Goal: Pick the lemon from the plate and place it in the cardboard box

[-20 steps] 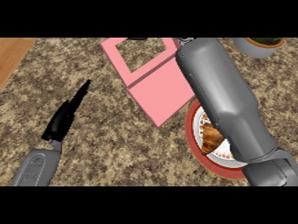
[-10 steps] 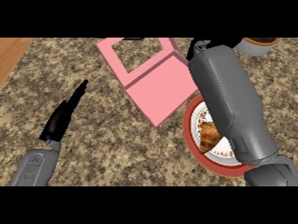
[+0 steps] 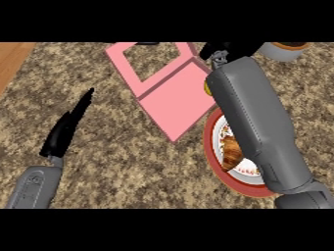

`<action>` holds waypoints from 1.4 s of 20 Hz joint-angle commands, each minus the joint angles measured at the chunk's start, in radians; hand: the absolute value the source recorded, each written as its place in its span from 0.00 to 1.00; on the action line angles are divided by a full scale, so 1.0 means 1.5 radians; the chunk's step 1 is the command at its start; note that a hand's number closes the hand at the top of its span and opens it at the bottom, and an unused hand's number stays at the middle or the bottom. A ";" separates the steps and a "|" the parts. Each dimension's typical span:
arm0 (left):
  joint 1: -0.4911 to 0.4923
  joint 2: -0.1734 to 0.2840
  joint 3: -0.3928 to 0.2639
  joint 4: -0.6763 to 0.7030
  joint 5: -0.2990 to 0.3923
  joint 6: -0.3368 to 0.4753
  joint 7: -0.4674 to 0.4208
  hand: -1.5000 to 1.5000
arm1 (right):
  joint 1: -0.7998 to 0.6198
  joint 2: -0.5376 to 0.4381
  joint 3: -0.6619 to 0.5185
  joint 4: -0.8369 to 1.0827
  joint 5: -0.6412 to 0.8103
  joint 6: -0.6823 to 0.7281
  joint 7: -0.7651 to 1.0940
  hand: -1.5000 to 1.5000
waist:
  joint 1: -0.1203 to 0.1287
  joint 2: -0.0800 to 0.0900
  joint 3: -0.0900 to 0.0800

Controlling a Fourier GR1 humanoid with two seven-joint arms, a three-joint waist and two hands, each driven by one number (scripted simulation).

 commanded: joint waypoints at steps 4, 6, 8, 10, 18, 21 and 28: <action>0.009 0.003 0.008 -0.003 0.005 0.001 -0.002 0.50 | 0.046 0.007 -0.001 -0.093 0.012 -0.254 0.129 0.00 | -0.013 -0.002 0.001; 0.014 0.005 0.011 0.004 0.003 0.003 -0.001 0.50 | 0.081 0.007 0.002 -0.128 0.036 -0.296 0.131 0.00 | -0.025 -0.005 0.001; 0.029 -0.001 0.011 -0.012 0.006 0.010 -0.009 0.50 | 0.122 0.007 -0.012 -0.158 0.047 -0.351 0.106 0.00 | -0.030 -0.007 0.001; 0.009 0.009 0.019 -0.001 0.007 0.005 0.004 0.50 | 0.141 0.007 0.020 -0.189 0.072 -0.382 0.123 0.00 | -0.034 -0.007 0.000; 0.028 0.018 0.030 -0.011 0.013 0.002 0.003 0.50 | 0.348 0.008 0.085 -0.323 0.166 -0.497 0.121 0.00 | -0.051 -0.011 0.001; 0.074 0.015 0.021 -0.022 0.009 0.004 -0.023 0.50 | 0.414 0.008 0.085 -0.394 0.202 -0.513 0.125 0.00 | -0.054 -0.014 0.001; 0.082 0.014 0.025 -0.015 0.001 0.019 -0.035 0.50 | 0.610 0.008 0.169 -0.549 0.269 -0.545 0.147 0.00 | -0.064 -0.011 0.000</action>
